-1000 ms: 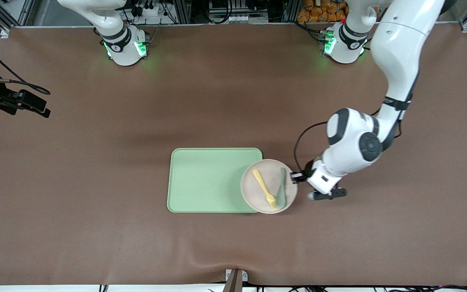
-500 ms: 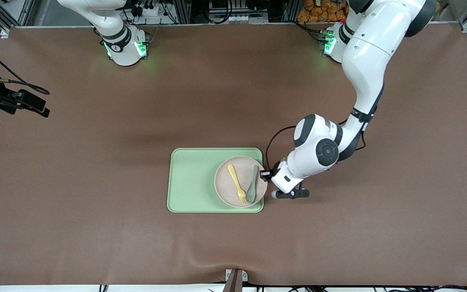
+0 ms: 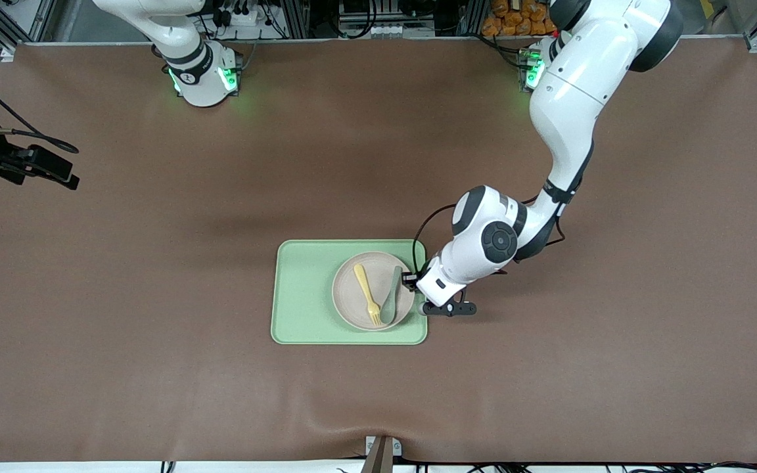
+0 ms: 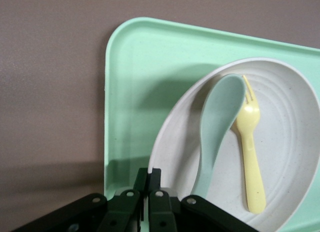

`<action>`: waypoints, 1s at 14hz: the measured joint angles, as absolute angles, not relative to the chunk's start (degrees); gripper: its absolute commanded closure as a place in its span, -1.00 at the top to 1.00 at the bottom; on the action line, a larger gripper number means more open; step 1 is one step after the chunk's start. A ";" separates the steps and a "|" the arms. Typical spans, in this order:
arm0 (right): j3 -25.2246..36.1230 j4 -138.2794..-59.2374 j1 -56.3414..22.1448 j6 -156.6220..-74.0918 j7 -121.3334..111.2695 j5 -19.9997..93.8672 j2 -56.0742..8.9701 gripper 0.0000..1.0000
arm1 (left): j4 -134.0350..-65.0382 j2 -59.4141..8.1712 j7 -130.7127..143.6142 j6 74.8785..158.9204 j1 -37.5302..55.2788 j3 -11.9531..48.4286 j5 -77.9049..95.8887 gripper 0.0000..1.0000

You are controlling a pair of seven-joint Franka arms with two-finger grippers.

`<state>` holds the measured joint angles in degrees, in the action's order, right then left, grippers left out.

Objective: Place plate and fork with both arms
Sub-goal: 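Slide the plate with the left gripper onto the green tray, then release the plate and raise the left gripper while the right gripper approaches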

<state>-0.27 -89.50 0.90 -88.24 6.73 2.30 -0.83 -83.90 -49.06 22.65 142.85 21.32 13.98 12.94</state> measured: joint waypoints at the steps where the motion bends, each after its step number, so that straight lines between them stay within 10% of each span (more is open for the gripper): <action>1: -0.29 -89.51 0.90 -88.29 6.73 2.32 -0.92 1.00 | -83.85 -49.29 22.59 143.00 21.30 13.91 12.94 -0.61; 2: -0.38 -89.51 0.85 -88.44 6.73 2.36 -1.07 1.00 | -83.79 -49.38 22.58 143.08 21.29 13.90 12.94 -0.42; 4: -0.68 -89.52 0.36 -88.57 6.73 2.56 -1.73 1.00 | -83.57 -49.38 22.58 143.09 21.30 13.90 12.94 0.99; 14: -1.53 -82.69 -11.64 -97.59 6.75 3.61 -15.66 1.00 | -81.02 -42.31 22.58 135.65 19.15 12.66 11.37 1.00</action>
